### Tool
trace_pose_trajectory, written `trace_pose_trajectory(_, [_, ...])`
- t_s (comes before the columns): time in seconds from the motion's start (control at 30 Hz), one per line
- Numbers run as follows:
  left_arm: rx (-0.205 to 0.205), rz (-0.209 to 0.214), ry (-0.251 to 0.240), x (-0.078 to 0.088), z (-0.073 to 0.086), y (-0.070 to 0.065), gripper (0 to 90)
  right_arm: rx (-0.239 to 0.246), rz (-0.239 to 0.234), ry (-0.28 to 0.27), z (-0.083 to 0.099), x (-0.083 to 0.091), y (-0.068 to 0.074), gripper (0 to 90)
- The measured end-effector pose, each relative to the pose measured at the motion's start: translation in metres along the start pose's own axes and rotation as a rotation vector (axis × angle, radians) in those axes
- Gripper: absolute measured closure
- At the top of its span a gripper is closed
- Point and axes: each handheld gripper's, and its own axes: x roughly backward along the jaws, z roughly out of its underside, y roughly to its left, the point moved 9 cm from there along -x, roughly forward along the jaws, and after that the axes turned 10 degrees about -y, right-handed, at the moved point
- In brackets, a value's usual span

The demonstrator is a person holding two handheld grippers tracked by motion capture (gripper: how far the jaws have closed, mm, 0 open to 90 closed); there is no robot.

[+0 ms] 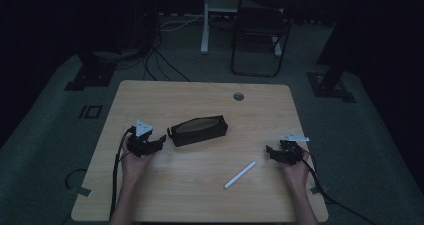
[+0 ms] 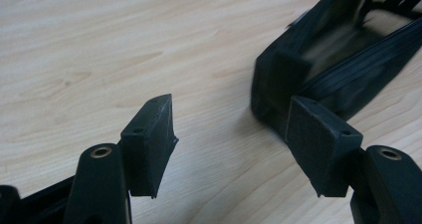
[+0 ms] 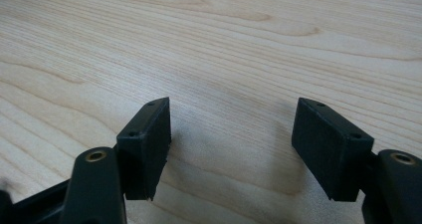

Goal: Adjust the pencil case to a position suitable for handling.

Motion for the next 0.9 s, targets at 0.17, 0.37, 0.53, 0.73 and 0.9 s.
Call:
trace_pose_trajectory(0.17, [-0.005,0.013,-0.016,0.009,-0.021,-0.005,36.4,0.001,-0.001,0.001,0.000,0.000,0.000,31.8])
trace_pose_trajectory(0.37, [-0.018,0.049,-0.007,0.000,-0.040,-0.016,36.4,0.002,-0.001,0.001,0.000,0.000,0.000,31.8])
trace_pose_trajectory(0.53, [0.005,0.067,0.017,-0.018,-0.038,-0.017,38.1,0.001,-0.001,0.002,0.000,0.000,0.000,31.8])
trace_pose_trajectory(0.73, [-0.001,0.086,0.062,-0.036,-0.030,-0.024,43.3,0.001,-0.001,0.002,0.000,0.000,0.000,31.8])
trace_pose_trajectory(0.9, [0.004,0.089,0.090,-0.047,-0.024,-0.028,45.8,0.002,-0.001,0.001,0.000,0.000,0.000,31.7])
